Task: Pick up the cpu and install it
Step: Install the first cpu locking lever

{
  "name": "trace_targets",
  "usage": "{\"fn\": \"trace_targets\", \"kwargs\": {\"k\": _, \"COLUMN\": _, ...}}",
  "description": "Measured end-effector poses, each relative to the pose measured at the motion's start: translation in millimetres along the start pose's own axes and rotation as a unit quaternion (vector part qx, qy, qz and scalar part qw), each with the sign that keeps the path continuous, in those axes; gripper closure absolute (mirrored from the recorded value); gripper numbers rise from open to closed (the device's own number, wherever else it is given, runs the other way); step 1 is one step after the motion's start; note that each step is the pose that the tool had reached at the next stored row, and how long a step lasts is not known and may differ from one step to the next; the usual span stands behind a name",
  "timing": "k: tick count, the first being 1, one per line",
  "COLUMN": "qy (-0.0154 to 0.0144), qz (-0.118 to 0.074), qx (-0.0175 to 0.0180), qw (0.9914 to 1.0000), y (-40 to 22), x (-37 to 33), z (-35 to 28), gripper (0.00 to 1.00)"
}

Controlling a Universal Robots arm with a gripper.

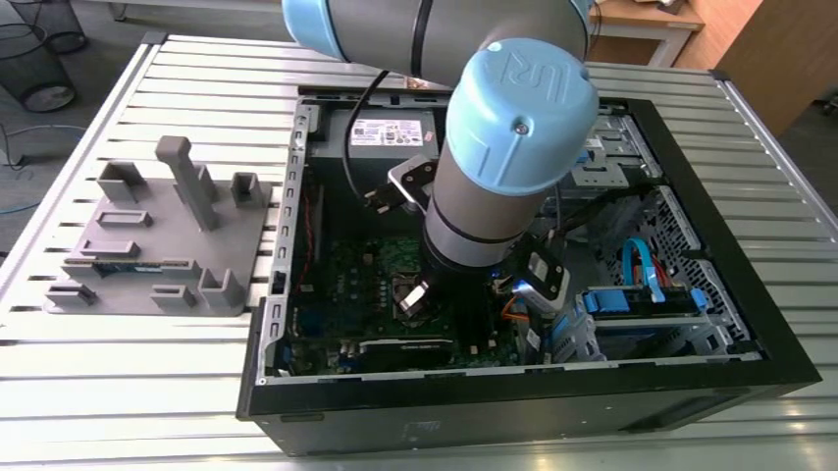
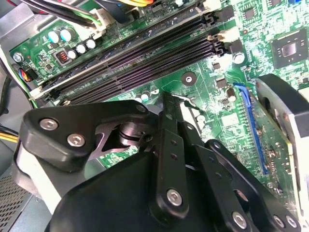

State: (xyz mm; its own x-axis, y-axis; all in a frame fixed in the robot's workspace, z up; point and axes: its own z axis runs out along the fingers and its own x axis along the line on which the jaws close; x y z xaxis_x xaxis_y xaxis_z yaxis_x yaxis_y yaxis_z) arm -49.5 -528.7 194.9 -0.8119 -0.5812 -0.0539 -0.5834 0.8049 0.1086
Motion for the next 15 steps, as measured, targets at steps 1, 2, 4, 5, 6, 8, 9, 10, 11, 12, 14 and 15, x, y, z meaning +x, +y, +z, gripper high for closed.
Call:
{"fn": "trace_targets", "kwargs": {"k": 1, "qy": 0.0000, "qz": 0.000, "qx": 0.0000, "qw": 1.00000, "y": 0.0, "x": 0.0, "z": 0.0, "gripper": 0.89}}
{"fn": "trace_targets", "kwargs": {"k": 2, "qy": 0.0000, "qz": 0.000, "qx": 0.0000, "qw": 1.00000, "y": -0.1, "x": 0.0, "z": 0.0, "gripper": 0.89}}
{"fn": "trace_targets", "kwargs": {"k": 4, "qy": -0.0002, "qz": 0.000, "qx": -0.0007, "qw": 1.00000, "y": -0.2, "x": 0.1, "z": 0.5, "gripper": 0.89}}
{"fn": "trace_targets", "kwargs": {"k": 5, "qy": -0.0003, "qz": 0.000, "qx": -0.0019, "qw": 1.00000, "y": -0.3, "x": 0.1, "z": 0.9, "gripper": 0.89}}
{"fn": "trace_targets", "kwargs": {"k": 6, "qy": 0.0002, "qz": 0.000, "qx": -0.0036, "qw": 0.99999, "y": -0.4, "x": 0.0, "z": 1.8, "gripper": 0.89}}
{"fn": "trace_targets", "kwargs": {"k": 8, "qy": 0.0015, "qz": 0.001, "qx": -0.0065, "qw": 0.99998, "y": -0.5, "x": 0.1, "z": 3.4, "gripper": 0.89}}
{"fn": "trace_targets", "kwargs": {"k": 9, "qy": 0.0026, "qz": 0.001, "qx": -0.0077, "qw": 0.99997, "y": -0.7, "x": 0.0, "z": 4.1, "gripper": 0.89}}
{"fn": "trace_targets", "kwargs": {"k": 10, "qy": 0.0039, "qz": 0.001, "qx": -0.0087, "qw": 0.99995, "y": -0.8, "x": -0.1, "z": 4.5, "gripper": 0.89}}
{"fn": "trace_targets", "kwargs": {"k": 11, "qy": 0.0048, "qz": 0.001, "qx": -0.0093, "qw": 0.99994, "y": -0.9, "x": -0.1, "z": 4.7, "gripper": 0.89}}
{"fn": "trace_targets", "kwargs": {"k": 12, "qy": 0.0049, "qz": 0.001, "qx": -0.0094, "qw": 0.99994, "y": -0.9, "x": -0.1, "z": 4.7, "gripper": 0.89}}
{"fn": "trace_targets", "kwargs": {"k": 14, "qy": 0.0048, "qz": 0.001, "qx": -0.0095, "qw": 0.99994, "y": -0.9, "x": -0.1, "z": 4.9, "gripper": 0.89}}
{"fn": "trace_targets", "kwargs": {"k": 15, "qy": 0.0047, "qz": 0.001, "qx": -0.0095, "qw": 0.99994, "y": -0.9, "x": -0.1, "z": 4.9, "gripper": 0.89}}
